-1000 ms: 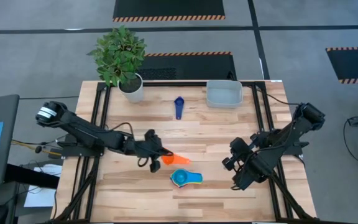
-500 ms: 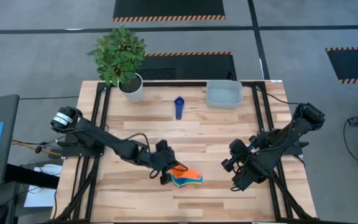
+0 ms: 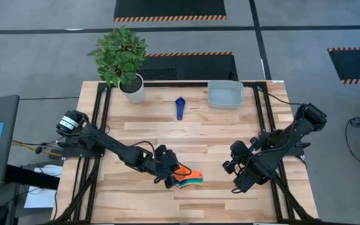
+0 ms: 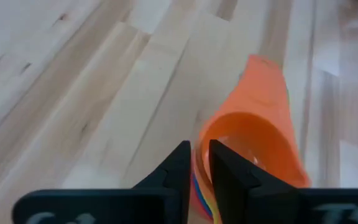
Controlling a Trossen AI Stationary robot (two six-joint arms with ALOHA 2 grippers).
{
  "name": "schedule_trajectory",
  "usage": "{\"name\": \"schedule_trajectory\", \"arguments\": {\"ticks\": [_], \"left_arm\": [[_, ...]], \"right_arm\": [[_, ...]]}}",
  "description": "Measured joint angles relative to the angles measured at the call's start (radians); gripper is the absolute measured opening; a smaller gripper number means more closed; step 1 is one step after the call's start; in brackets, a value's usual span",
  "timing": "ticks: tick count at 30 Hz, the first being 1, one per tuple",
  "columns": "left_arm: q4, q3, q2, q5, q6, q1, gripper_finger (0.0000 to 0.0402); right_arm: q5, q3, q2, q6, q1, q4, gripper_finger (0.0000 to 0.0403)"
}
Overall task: Nest measuring cups in basket
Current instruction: Stack the orange measuring cup on top of the light blue measuring cup, then stack the dark blue measuring cup on top of the orange measuring cup
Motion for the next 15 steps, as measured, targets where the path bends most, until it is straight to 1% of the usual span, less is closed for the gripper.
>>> {"name": "schedule_trajectory", "arguments": {"ticks": [4,7,11,13,15], "left_arm": [[0.002,0.000,0.000,0.030,-0.024,0.000,0.0067],[0.012,0.000,0.000,0.082,0.010,0.000,0.0078],[0.019,0.000,-0.001,0.151,0.018,-0.001,0.0084],[0.017,0.000,-0.001,0.157,0.034,-0.001,0.0084],[0.012,0.000,-0.004,0.154,0.059,-0.003,0.0083]], "right_arm": [[0.003,0.000,0.000,0.001,-0.002,0.000,0.0023],[0.022,0.000,0.000,0.028,-0.019,0.003,0.0028],[0.023,0.000,0.000,0.039,-0.058,0.014,0.0040],[0.029,0.000,0.000,0.037,-0.083,0.017,0.0047],[0.039,0.000,0.000,-0.005,-0.124,0.046,0.0054]]}}
